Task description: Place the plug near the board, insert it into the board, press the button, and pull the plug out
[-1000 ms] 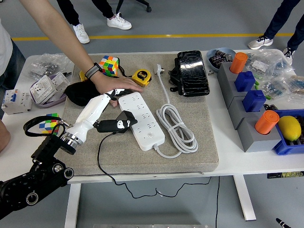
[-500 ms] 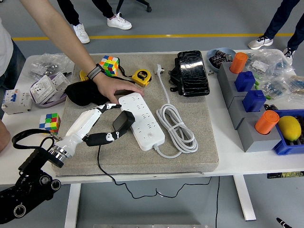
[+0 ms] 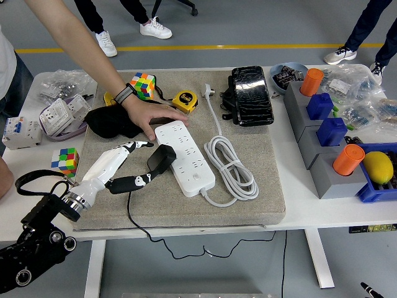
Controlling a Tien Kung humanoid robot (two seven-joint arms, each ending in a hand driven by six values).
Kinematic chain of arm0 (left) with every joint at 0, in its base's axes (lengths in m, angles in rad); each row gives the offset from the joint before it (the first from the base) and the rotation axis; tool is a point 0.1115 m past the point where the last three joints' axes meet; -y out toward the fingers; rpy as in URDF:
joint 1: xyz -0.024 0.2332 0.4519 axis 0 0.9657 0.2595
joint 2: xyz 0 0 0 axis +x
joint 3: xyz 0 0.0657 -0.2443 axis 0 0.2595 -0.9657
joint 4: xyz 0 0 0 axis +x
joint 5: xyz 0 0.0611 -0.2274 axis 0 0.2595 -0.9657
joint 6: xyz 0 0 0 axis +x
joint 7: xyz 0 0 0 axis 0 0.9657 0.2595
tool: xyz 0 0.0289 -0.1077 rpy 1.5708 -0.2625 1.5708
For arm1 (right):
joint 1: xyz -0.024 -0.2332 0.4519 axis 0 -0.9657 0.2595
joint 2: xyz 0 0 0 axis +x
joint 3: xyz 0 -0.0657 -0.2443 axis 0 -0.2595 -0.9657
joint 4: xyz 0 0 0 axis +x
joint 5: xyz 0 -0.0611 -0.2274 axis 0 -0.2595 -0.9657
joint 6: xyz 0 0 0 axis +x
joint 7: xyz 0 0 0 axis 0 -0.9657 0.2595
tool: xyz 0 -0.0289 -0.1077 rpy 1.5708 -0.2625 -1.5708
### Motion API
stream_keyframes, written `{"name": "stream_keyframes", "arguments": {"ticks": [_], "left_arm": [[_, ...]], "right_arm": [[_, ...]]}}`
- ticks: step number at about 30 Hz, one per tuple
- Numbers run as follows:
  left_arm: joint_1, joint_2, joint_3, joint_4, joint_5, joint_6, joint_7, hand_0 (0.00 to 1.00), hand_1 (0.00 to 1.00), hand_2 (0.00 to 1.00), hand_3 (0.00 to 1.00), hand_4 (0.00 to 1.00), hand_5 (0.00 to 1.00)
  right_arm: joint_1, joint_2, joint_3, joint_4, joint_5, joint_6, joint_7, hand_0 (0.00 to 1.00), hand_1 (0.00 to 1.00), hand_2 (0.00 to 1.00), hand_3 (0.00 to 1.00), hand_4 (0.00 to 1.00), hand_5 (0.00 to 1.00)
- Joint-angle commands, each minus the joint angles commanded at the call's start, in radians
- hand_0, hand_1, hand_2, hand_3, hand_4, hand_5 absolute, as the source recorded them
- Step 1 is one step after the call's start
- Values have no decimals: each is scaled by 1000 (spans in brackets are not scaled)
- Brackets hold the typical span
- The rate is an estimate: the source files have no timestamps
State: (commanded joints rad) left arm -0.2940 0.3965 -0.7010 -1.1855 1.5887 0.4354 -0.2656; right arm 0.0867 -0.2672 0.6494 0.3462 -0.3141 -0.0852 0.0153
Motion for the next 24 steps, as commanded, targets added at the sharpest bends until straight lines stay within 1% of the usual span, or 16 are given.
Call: {"name": "stream_keyframes", "arguments": {"ticks": [8,9,14,15,24], "left_arm": [[-2,2,10,-14,10,-13,18,825,873,879,813,822,590],[-2,2,11,-15,11,-13,21,818,860,864,805,828,599],[3,3,13,-24,16,-14,31,818,860,864,805,828,599],[3,4,14,-26,15,-14,33,814,846,843,794,832,604],[-6,7,28,-31,12,-27,51,809,837,837,785,831,605]], "right_arm": [[-1,-1,-2,0,-1,0,0,569,644,624,555,977,550],[-1,-1,-2,0,-1,0,0,569,643,624,554,977,550],[-2,-1,0,0,-1,-1,1,569,643,624,554,977,550],[-1,-1,0,0,-2,-1,1,569,643,625,554,978,550],[0,-2,2,0,-3,-1,1,569,643,625,554,977,549]]}}
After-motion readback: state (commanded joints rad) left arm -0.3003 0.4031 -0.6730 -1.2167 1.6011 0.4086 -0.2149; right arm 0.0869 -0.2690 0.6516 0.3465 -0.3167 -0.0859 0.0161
